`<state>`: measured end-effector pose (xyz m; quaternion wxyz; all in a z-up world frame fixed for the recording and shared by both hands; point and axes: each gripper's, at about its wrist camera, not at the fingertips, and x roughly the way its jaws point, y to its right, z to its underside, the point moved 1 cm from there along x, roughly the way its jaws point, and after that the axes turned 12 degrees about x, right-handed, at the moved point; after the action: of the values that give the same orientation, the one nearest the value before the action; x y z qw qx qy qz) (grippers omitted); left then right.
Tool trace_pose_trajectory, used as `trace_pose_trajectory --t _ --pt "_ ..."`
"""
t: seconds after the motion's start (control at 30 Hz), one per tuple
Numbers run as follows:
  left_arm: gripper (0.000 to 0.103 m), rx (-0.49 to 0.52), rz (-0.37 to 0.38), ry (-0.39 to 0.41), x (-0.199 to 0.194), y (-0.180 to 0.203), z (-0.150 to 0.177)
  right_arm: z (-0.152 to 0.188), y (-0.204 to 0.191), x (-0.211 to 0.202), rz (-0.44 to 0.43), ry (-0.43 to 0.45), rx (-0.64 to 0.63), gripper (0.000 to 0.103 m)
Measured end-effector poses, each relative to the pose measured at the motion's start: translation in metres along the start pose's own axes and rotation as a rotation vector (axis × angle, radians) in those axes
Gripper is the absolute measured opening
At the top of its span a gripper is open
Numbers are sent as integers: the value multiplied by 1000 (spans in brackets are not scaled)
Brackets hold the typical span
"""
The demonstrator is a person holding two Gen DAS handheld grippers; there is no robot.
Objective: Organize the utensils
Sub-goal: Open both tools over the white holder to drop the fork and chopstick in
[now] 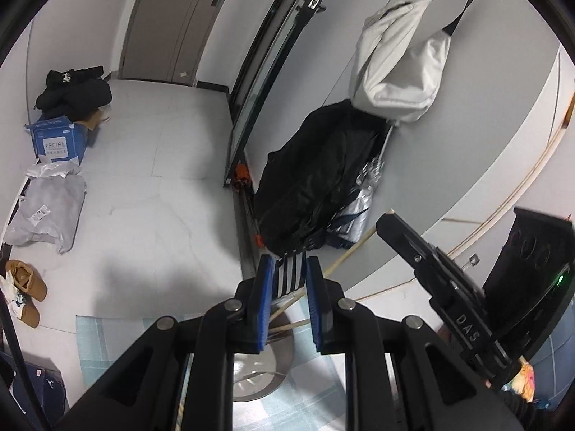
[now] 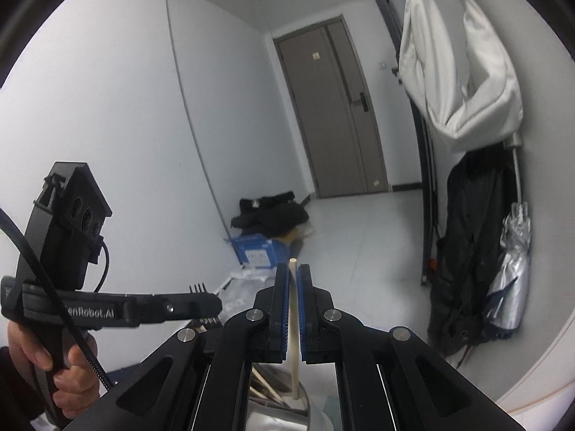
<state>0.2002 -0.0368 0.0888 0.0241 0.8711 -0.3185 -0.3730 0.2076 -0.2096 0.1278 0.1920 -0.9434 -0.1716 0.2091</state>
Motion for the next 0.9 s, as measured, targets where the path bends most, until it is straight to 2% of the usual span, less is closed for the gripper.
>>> trace_pose_trajectory --t 0.07,0.2,0.3,0.4,0.5,0.67,0.8,0.9 --pt "5 6 15 -10 3 -1 5 6 1 5 -6 -27 -8 4" --pt "5 45 10 -31 3 3 11 20 4 13 0 -64 -27 4" --pt "5 66 0 -19 2 6 12 28 4 17 -7 -85 -27 4" --pt "5 35 15 -14 0 2 13 37 7 28 -2 -131 -8 5" --pt "6 2 -41 -11 -5 -7 17 46 12 37 1 -177 18 9" --pt "19 -76 -102 -6 -15 -21 29 61 17 43 7 -257 26 9" --pt "27 -97 -157 -9 -23 -19 40 64 16 29 8 -248 35 10" --pt "47 -97 -194 5 -29 -13 46 65 13 15 15 -235 32 13"
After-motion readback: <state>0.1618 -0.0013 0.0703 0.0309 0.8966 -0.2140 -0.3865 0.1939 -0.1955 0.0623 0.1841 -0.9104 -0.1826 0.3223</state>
